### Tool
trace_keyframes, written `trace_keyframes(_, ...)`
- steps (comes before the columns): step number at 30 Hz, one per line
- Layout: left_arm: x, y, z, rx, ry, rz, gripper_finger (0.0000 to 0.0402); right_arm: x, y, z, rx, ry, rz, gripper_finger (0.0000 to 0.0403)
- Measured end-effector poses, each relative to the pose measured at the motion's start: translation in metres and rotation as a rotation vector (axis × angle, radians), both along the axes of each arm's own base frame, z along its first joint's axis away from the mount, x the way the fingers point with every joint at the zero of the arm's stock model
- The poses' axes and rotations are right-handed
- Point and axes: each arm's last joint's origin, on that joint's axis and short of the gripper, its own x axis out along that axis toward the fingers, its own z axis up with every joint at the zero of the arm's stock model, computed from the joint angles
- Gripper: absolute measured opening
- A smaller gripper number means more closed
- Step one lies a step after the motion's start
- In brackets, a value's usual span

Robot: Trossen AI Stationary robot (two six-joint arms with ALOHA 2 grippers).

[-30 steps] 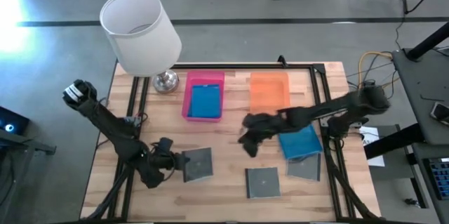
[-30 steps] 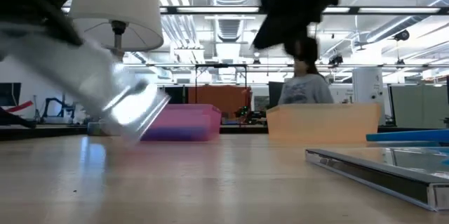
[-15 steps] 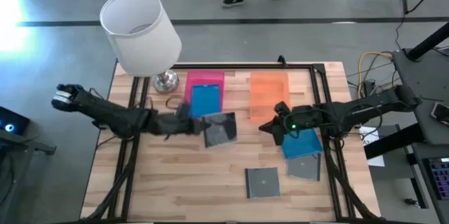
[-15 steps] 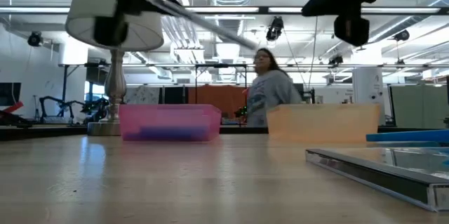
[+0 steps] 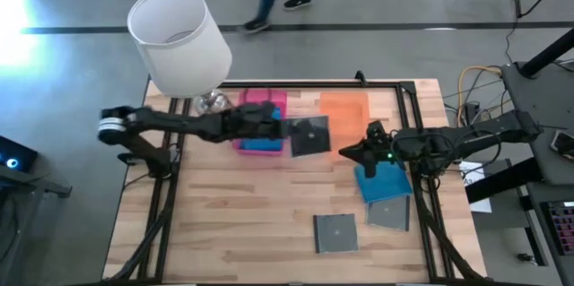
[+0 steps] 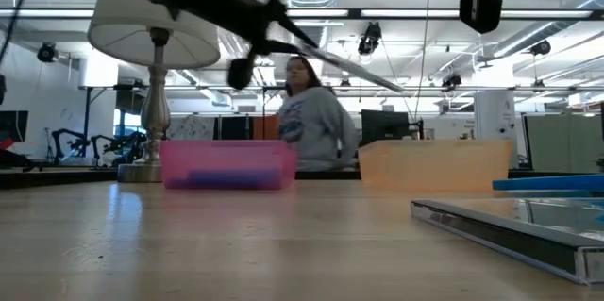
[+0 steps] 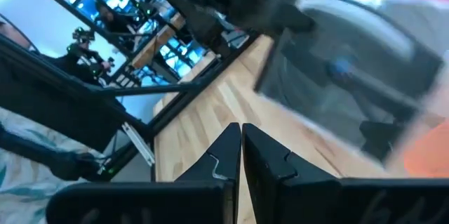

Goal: Pick & place jewel cases by type
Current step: Put the left black cd case into the orange bin

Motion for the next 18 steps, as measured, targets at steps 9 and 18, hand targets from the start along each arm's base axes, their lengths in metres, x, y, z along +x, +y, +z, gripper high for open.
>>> trace_keyframes(9, 0.079, 0.040, -0.012, 0.002, 0.039, -0.004, 0.0020, 0.000, -0.001, 0.000, -0.002, 0.000, -0.015, 0.0013)
trace_keyframes(18, 0.135, 0.069, -0.030, -0.039, 0.086, -0.099, 0.0020, 0.000, -0.001, 0.000, -0.002, -0.002, -0.038, 0.0013)
